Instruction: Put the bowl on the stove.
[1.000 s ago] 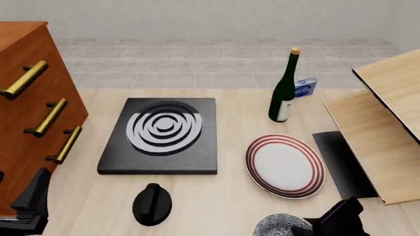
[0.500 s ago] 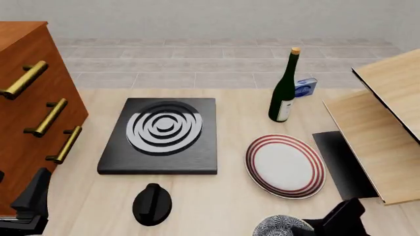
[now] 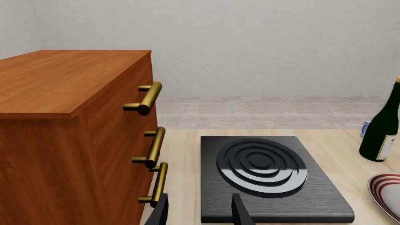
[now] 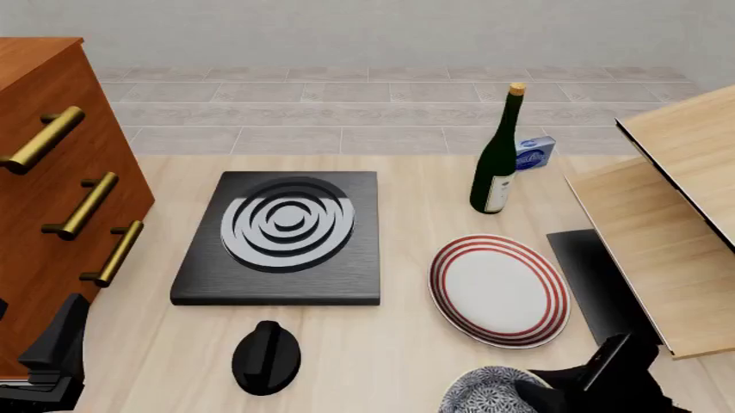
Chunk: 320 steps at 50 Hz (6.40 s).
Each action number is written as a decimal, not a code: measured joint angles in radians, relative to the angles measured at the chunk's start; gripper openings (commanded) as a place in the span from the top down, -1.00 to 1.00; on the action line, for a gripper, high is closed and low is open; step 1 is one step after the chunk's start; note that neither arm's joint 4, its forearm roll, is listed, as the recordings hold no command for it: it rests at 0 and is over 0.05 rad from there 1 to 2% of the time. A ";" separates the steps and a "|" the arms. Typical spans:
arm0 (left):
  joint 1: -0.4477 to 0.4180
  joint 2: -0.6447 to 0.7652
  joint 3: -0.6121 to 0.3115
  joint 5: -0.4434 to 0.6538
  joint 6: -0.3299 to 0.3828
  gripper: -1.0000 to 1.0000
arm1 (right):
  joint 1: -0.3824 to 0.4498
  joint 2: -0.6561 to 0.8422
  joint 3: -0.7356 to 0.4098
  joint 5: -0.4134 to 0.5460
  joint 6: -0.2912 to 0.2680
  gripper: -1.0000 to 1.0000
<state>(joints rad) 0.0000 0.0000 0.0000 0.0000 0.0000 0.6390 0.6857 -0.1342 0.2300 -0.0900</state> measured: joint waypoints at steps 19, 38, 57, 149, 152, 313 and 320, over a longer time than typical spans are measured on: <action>0.000 0.000 0.000 0.000 0.000 -1.00 | 0.015 -0.054 -0.129 0.098 -0.022 1.00; 0.000 0.000 0.000 0.000 0.000 -1.00 | 0.049 0.030 -0.292 0.086 0.002 1.00; 0.000 0.000 0.000 0.000 0.000 -1.00 | 0.065 0.158 -0.510 0.060 0.087 1.00; 0.000 0.000 0.000 0.000 0.000 -1.00 | 0.032 1.224 -1.403 -0.059 0.403 1.00; 0.000 0.000 0.000 0.000 0.000 -1.00 | 0.029 1.247 -1.422 -0.058 0.405 1.00; 0.000 0.000 0.000 0.000 0.000 -1.00 | 0.030 1.486 -1.550 -0.104 0.401 -1.00; 0.000 0.000 0.000 0.000 0.000 -1.00 | 0.021 1.469 -1.551 -0.093 0.389 -1.00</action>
<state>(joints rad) 0.0000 0.0000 0.0000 0.0000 0.0000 0.6604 2.1551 -1.6848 0.1371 0.2990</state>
